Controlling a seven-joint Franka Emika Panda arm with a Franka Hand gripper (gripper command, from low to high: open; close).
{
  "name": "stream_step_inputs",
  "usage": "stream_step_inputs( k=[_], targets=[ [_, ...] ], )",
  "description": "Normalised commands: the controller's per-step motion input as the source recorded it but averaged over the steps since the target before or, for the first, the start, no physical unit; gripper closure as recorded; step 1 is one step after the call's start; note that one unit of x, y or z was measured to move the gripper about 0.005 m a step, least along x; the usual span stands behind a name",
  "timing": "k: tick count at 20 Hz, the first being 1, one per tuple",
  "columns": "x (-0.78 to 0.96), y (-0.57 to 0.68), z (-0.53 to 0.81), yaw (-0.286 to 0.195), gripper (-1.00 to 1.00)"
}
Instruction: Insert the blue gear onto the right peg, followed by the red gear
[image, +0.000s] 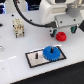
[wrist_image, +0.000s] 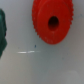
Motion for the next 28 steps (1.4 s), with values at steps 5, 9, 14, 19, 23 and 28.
stream_step_inputs(
  k=[5, 9, 14, 19, 23, 28],
  targets=[
    [-0.02, -0.01, -0.28, 0.0, 1.0],
    [-0.07, 0.0, -0.07, 0.0, 1.0],
    [-0.09, 0.01, -0.09, 0.0, 1.0],
    [-0.02, 0.01, 0.0, 0.0, 1.0],
    [-0.03, 0.01, 0.16, 0.0, 1.0],
    [0.17, 0.01, 0.57, 0.0, 1.0]
  ],
)
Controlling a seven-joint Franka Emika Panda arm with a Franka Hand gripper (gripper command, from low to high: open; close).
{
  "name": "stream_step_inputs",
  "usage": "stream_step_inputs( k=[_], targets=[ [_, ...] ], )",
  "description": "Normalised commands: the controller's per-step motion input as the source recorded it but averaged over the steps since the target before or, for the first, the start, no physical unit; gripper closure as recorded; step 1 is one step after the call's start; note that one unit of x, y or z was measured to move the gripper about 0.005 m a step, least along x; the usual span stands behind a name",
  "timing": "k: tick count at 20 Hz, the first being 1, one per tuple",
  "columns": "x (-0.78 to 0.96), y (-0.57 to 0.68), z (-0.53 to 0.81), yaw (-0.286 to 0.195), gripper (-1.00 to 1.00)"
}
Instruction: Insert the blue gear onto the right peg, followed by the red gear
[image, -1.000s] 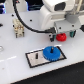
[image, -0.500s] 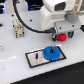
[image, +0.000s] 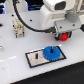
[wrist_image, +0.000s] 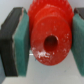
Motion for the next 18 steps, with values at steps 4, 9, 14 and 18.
stream_step_inputs(
  k=[4, 9, 14, 18],
  targets=[
    [0.4, -0.01, 0.61, 0.0, 1.0],
    [0.49, -0.07, 0.57, 0.0, 1.0],
    [0.55, -0.31, 0.43, 0.0, 1.0],
    [0.54, -0.45, 0.32, 0.0, 1.0]
  ],
)
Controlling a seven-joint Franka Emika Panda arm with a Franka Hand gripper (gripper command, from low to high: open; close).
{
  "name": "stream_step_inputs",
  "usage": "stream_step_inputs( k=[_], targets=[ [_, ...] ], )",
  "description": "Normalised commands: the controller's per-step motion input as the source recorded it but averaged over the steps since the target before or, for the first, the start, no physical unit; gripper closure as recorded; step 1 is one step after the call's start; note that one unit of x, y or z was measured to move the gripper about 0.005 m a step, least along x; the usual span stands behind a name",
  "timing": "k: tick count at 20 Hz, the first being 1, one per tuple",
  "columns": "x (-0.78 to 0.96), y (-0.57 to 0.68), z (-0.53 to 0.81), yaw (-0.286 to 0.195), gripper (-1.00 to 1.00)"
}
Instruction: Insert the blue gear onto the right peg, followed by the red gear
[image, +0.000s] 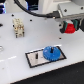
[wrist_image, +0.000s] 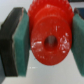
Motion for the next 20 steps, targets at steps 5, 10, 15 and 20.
stream_step_inputs(
  k=[5, 10, 15, 20],
  targets=[
    [0.51, -0.46, 0.27, 0.0, 1.0],
    [0.59, -0.34, 0.17, 0.0, 1.0],
    [0.65, -0.23, 0.12, 0.0, 1.0],
    [0.48, -0.14, 0.0, 0.0, 1.0]
  ],
)
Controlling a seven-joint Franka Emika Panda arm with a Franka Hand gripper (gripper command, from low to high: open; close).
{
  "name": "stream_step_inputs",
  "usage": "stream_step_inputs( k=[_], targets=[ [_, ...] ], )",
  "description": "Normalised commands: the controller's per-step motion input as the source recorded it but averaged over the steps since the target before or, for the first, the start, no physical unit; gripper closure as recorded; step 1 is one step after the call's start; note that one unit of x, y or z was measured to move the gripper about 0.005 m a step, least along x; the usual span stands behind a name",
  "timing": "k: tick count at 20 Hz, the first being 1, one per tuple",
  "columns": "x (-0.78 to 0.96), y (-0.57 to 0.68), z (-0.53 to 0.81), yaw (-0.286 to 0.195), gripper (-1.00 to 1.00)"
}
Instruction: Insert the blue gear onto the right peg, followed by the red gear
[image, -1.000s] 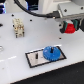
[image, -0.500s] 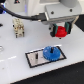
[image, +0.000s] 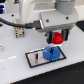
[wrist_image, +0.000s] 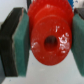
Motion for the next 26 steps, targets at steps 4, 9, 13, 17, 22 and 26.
stream_step_inputs(
  k=[4, 9, 13, 17, 22, 26],
  targets=[
    [0.32, -0.12, -0.08, 0.0, 1.0],
    [0.22, -0.17, -0.15, 0.0, 1.0],
    [0.13, -0.16, -0.1, 0.0, 1.0],
    [0.07, -0.09, -0.2, 0.0, 1.0],
    [0.12, 0.03, 0.27, 0.0, 1.0],
    [0.08, -0.01, 0.22, 0.0, 1.0]
  ],
)
